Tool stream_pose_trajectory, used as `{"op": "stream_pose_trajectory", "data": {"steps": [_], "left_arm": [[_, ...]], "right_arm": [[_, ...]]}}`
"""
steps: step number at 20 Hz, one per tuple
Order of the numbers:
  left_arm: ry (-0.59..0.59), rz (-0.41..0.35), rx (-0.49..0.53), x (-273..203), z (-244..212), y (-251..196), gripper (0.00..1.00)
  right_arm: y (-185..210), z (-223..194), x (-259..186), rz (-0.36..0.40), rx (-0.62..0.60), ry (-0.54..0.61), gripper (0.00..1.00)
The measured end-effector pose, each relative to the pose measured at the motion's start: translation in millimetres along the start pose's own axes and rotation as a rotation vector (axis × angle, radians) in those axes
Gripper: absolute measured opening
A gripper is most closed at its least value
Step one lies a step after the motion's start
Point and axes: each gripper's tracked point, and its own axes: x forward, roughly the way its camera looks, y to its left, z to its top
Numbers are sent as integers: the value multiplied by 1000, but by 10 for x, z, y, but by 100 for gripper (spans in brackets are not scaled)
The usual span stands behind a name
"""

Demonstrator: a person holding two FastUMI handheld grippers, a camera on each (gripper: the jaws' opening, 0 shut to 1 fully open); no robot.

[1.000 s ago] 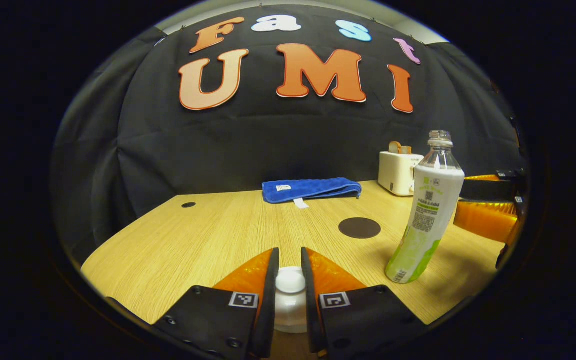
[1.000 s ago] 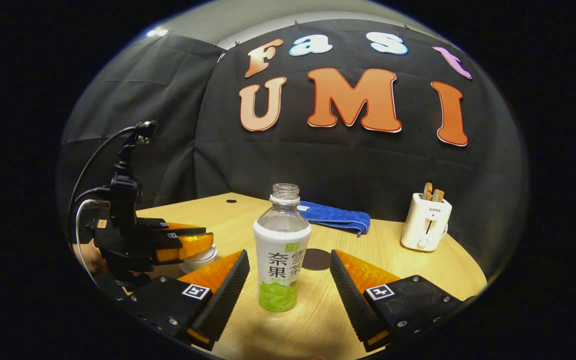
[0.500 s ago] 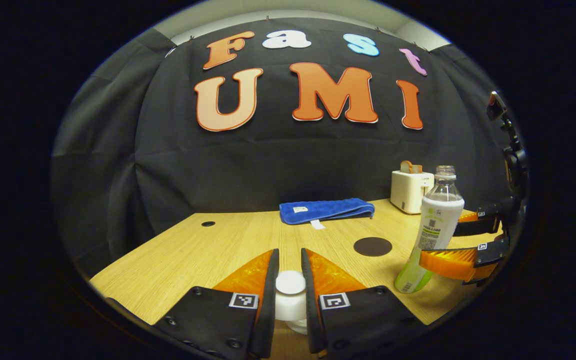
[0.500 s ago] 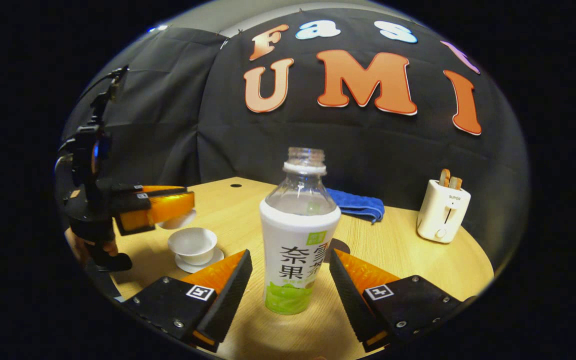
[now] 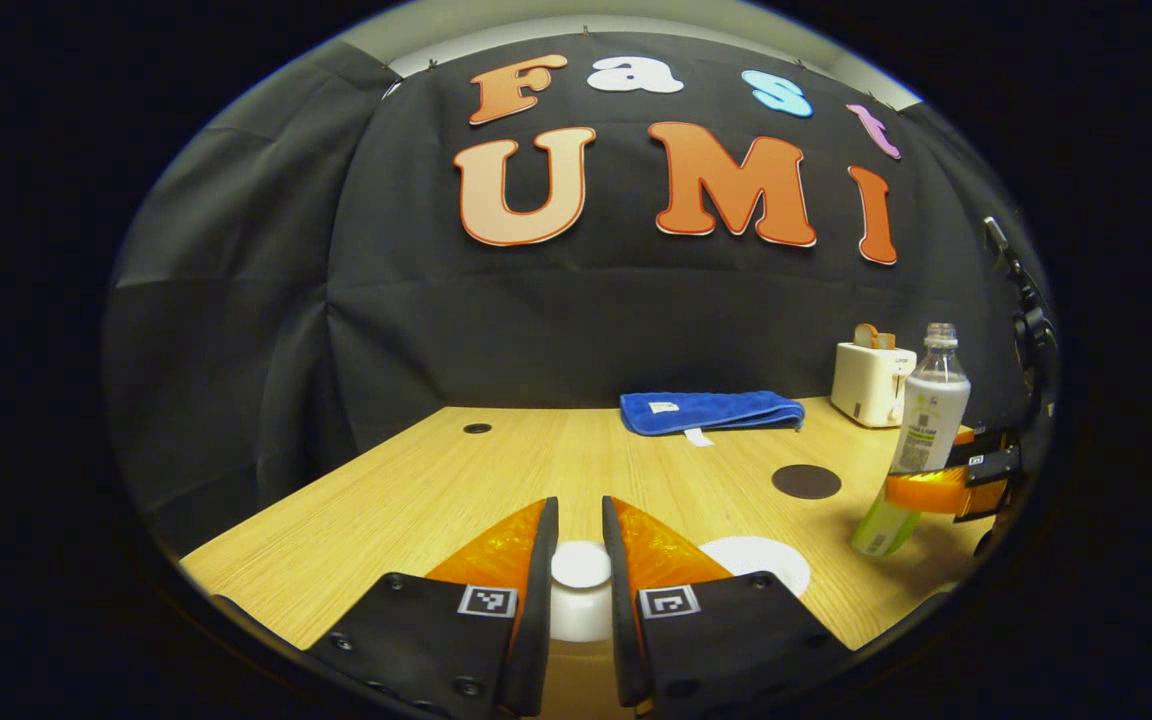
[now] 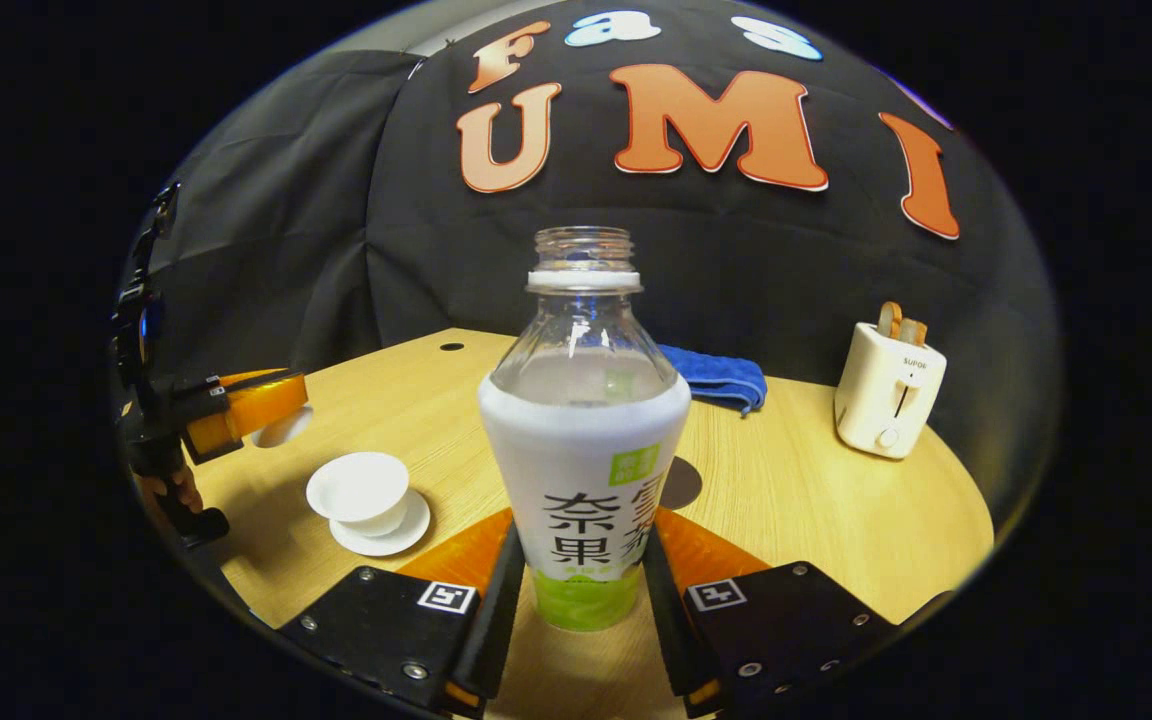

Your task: Open the teacup lid with one hand, grasp the water bottle and pour water into the teacup with the other hand; after pouring, place the water bottle on the coaster and then close the teacup lid.

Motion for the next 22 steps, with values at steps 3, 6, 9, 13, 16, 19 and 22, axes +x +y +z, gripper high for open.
{"op": "stream_pose_trajectory", "data": {"steps": [3,6,9,13,16,19,22], "left_arm": [[6,24,-7,-32,-35,163,30],[11,49,-11,-68,-71,338,31],[15,75,-13,-102,-87,499,30],[13,102,-14,-148,-105,673,30],[10,118,-14,-203,-125,769,30],[10,123,-19,-237,-142,833,29],[9,111,-22,-267,-169,839,30]], "right_arm": [[-132,126,21,-69,-114,-3,63],[-205,223,35,-120,-243,-2,62],[-220,289,11,-151,-383,-8,62],[-206,369,-22,-218,-561,-28,62],[-194,404,157,-262,-691,-33,62],[-139,446,143,-288,-802,-56,62],[-85,518,137,-313,-925,-78,62]]}}
